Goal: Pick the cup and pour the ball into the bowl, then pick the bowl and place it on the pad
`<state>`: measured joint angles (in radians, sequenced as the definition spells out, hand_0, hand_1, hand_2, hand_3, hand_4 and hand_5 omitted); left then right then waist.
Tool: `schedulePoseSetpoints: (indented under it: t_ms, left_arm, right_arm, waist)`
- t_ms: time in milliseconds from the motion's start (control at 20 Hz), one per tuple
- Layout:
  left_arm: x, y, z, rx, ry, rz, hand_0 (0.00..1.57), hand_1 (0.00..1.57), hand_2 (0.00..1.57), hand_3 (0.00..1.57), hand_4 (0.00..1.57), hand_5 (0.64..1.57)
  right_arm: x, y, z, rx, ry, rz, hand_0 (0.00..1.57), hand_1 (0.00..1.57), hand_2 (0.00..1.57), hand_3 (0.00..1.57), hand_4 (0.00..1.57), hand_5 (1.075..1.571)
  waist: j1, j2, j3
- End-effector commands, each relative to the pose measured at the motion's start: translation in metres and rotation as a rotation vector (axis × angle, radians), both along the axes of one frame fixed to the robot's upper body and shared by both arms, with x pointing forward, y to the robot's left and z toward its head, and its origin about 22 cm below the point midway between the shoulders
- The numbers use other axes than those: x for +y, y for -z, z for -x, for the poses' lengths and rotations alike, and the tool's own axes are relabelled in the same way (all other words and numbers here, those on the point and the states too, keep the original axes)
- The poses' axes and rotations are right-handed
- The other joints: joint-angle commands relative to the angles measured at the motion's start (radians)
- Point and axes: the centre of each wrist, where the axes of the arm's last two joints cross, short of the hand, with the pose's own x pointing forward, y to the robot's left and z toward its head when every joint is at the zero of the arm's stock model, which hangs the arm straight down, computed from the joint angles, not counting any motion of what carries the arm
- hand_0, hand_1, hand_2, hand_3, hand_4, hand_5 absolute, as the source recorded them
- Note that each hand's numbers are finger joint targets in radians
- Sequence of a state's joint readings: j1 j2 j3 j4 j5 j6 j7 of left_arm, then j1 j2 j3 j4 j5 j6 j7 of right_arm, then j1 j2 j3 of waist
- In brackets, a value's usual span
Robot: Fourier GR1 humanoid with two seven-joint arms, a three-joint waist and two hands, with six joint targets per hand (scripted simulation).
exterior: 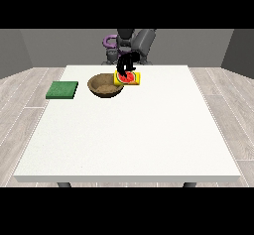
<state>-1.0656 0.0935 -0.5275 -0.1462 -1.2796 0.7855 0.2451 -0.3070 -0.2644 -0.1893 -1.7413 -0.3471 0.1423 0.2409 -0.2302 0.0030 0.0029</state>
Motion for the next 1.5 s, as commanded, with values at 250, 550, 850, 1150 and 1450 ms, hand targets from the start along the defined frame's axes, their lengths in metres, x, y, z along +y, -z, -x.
schedulePoseSetpoints:
  t_ms: [250, 550, 850, 1150, 1450]
  left_arm:
    - [-0.061, -0.011, 0.006, -0.058, 0.01, -0.394, 1.5, 1.5, 1.57, 1.57, 1.05, 1.509]
    - [-0.054, -0.008, 0.011, -0.01, 0.053, -0.305, 1.5, 1.5, 1.57, 1.57, 1.07, 1.505]
    - [-0.012, -0.026, 0.0, 0.014, -0.058, 0.329, 1.11, 1.11, 1.47, 1.48, 0.95, 1.548]
    - [0.059, 0.0, 0.018, -0.039, -0.109, 0.691, 1.21, 1.21, 1.57, 1.57, 0.93, 1.571]
    - [0.088, 0.025, 0.049, -0.11, -0.039, 0.959, 1.55, 1.55, 1.57, 1.57, 1.42, 1.505]
  right_arm:
    - [-0.016, 0.025, -0.01, 0.069, 0.016, 0.021, 0.0, 0.0, 0.0, 0.0, 0.38, 1.566]
    - [-0.007, 0.025, -0.003, 0.082, 0.03, -0.006, 0.0, 0.0, 0.0, 0.0, 0.38, 1.565]
    - [-0.033, 0.039, 0.01, 0.126, 0.117, -0.003, 0.0, 0.0, 0.0, 0.0, 0.38, 1.564]
    - [-0.02, 0.027, 0.018, 0.029, 0.106, 0.004, 0.0, 0.0, 0.0, 0.0, 0.4, 1.565]
    - [-0.003, 0.005, 0.03, -0.075, 0.085, -0.001, 0.0, 0.0, 0.0, 0.0, 0.41, 1.566]
  waist:
    - [0.013, -0.058, -0.0017]
    - [0.059, -0.075, -0.0031]
    - [0.128, -0.124, -0.0062]
    - [0.142, -0.01, -0.0114]
    - [0.146, 0.086, -0.0139]
